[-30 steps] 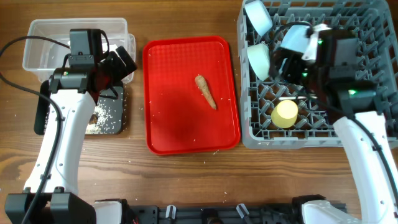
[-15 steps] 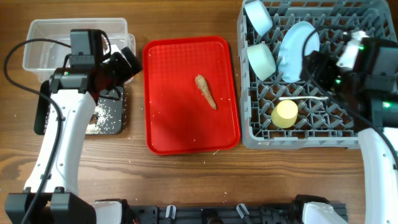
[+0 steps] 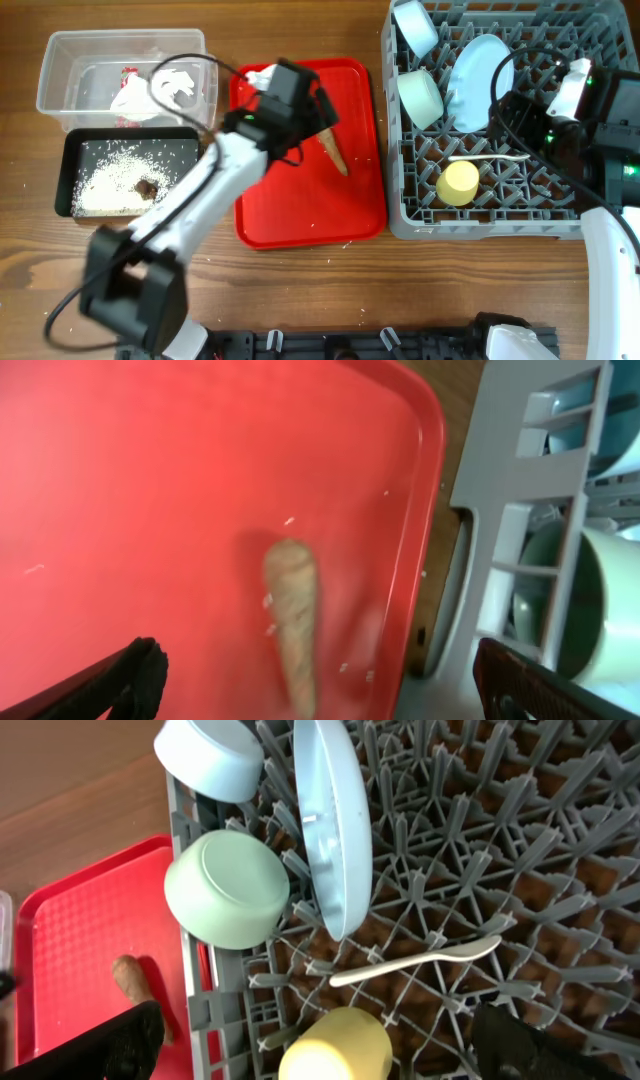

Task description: Sort waste into correct bins and load items into the dishwasher rack

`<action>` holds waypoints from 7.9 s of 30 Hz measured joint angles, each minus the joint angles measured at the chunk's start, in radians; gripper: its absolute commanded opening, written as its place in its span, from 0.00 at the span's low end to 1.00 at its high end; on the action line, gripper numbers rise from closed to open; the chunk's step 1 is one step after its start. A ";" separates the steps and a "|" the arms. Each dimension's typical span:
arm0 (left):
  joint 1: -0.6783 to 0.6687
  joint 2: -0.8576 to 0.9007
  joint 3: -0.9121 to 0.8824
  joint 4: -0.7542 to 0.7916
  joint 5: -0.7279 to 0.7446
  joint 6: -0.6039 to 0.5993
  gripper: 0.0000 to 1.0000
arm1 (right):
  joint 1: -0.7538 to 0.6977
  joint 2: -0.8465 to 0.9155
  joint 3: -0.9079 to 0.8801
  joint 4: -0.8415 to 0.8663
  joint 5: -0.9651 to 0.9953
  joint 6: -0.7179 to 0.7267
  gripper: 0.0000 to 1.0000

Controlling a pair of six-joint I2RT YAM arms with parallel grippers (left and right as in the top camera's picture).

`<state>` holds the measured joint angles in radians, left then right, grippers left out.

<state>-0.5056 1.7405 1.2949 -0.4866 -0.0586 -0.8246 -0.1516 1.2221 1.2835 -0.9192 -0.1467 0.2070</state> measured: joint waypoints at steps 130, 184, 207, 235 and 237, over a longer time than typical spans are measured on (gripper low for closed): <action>0.822 -0.429 -0.088 -0.321 0.126 0.178 1.00 | 0.000 -0.362 0.002 0.043 -0.041 -0.029 1.00; 0.822 -0.429 -0.089 -0.322 0.132 0.184 1.00 | 0.090 -1.206 -1.277 0.919 0.062 0.012 1.00; 0.822 -0.446 -0.090 -0.327 0.132 0.184 1.00 | 0.090 -1.204 -1.277 0.919 0.062 0.012 1.00; 0.531 -1.369 -0.937 0.411 0.089 0.433 1.00 | 0.090 -1.202 -1.277 0.919 0.064 0.012 1.00; 0.531 -1.410 -0.992 0.446 0.091 0.457 1.00 | 0.090 -1.202 -1.277 0.919 0.066 0.012 1.00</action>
<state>0.0250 0.3302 0.3031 -0.0406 0.0322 -0.3679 -0.0612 0.0204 0.0063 -0.0002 -0.0811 0.2192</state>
